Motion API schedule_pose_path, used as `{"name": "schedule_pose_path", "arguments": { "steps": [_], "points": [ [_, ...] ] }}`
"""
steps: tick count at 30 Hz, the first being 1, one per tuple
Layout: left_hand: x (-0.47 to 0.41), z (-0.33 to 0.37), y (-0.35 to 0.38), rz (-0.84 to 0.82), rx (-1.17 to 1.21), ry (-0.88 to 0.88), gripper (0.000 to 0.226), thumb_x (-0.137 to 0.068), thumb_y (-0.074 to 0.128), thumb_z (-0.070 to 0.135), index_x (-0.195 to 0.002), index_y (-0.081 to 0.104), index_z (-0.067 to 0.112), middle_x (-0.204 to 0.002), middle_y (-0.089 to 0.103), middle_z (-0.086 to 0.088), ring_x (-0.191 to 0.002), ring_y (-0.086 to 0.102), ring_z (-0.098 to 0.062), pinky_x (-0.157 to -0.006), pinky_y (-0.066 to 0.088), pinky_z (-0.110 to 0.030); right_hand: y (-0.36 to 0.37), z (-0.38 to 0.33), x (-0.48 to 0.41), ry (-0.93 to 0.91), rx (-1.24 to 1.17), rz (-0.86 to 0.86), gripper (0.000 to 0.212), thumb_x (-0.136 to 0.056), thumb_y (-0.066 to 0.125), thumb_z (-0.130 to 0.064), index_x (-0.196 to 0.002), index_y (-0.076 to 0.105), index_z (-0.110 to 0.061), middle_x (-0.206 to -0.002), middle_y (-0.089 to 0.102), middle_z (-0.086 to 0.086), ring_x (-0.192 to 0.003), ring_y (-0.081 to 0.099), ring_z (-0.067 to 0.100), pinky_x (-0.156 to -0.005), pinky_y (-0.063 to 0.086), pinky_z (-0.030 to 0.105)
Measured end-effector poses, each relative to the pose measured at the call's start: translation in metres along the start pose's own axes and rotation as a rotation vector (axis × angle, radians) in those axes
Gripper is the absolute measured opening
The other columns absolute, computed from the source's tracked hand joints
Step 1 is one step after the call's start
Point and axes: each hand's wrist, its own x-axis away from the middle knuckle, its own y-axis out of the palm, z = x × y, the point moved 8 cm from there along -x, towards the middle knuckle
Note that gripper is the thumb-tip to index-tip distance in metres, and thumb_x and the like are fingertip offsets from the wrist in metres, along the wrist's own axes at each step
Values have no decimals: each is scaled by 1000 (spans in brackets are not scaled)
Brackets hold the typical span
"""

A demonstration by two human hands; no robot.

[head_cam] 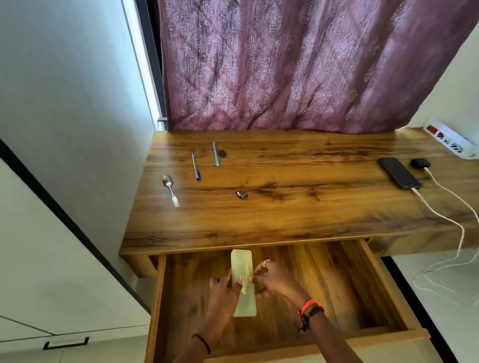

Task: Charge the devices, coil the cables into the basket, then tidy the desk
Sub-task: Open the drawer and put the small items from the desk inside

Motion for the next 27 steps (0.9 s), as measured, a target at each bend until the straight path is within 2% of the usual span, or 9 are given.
{"name": "schedule_pose_path", "arguments": {
  "steps": [3, 5, 7, 10, 12, 15, 18, 22, 27],
  "points": [
    [3, -23, 2, -47, 56, -68, 39, -95, 48, 22, -134, 45, 17, -121, 39, -2, -106, 51, -16, -98, 46, -35, 13, 8, 2, 27, 14, -62, 28, -85, 65, -12, -108, 52, -4, -101, 66, 12, -87, 68, 19, -74, 59, 32],
    [-5, -40, 0, -65, 83, -101, 37, -92, 52, 22, -129, 51, 20, -124, 48, -5, -111, 53, -20, -98, 47, -45, 23, 12, -4, 28, 41, -60, 29, -82, 67, -11, -106, 52, -4, -101, 65, 11, -87, 67, 17, -71, 59, 29],
    [-25, -68, -1, -61, 70, -133, 32, -90, 52, 22, -122, 55, 27, -123, 53, -6, -112, 54, -22, -97, 47, -48, 36, 18, -14, 34, 80, -56, 27, -80, 68, -10, -102, 53, -7, -98, 65, 9, -85, 66, 15, -68, 58, 26],
    [-42, -82, -10, -35, 54, -179, 33, -90, 53, 18, -123, 56, 20, -124, 53, -11, -108, 57, -24, -93, 51, -44, 58, 21, -26, 44, 126, -75, 22, -79, 67, -7, -95, 52, -12, -82, 59, 0, -69, 60, 9, -55, 50, 20],
    [-41, -73, -20, -32, 47, -192, 32, -91, 52, 14, -123, 55, 14, -123, 55, -14, -107, 58, -25, -90, 52, -38, 70, 22, -35, 53, 122, -63, 20, -80, 64, -3, -91, 52, -14, -77, 56, -1, -62, 56, 7, -53, 48, 20],
    [-42, -65, -30, -55, 57, -194, 28, -94, 47, 9, -121, 54, 6, -117, 60, -12, -103, 60, -22, -82, 51, -29, 81, 20, -48, 38, 126, -39, 22, -79, 62, -2, -99, 56, -9, -84, 60, 2, -69, 59, 12, -61, 51, 27],
    [-54, -69, -40, -45, 38, -202, 32, -94, 46, 8, -126, 52, 6, -120, 61, -13, -107, 60, -24, -87, 50, -31, 90, 15, -59, 34, 159, -19, 31, -79, 62, -4, -110, 58, -4, -98, 64, 9, -90, 63, 20, -79, 53, 35],
    [-66, -71, -50, -17, 31, -216, 34, -93, 48, 10, -128, 52, 9, -121, 60, -13, -109, 59, -25, -90, 50, -33, 95, 7, -71, 29, 191, 3, 32, -82, 62, -6, -113, 58, -6, -113, 63, 10, -106, 61, 24, -82, 51, 30],
    [-70, -71, -60, 4, 45, -221, 32, -93, 49, 8, -125, 51, 5, -119, 61, -14, -105, 60, -24, -82, 51, -29, 99, 9, -85, 52, 214, -1, 32, -80, 61, -4, -112, 60, -7, -105, 65, 8, -108, 61, 29, -90, 52, 41]
  ]
}}
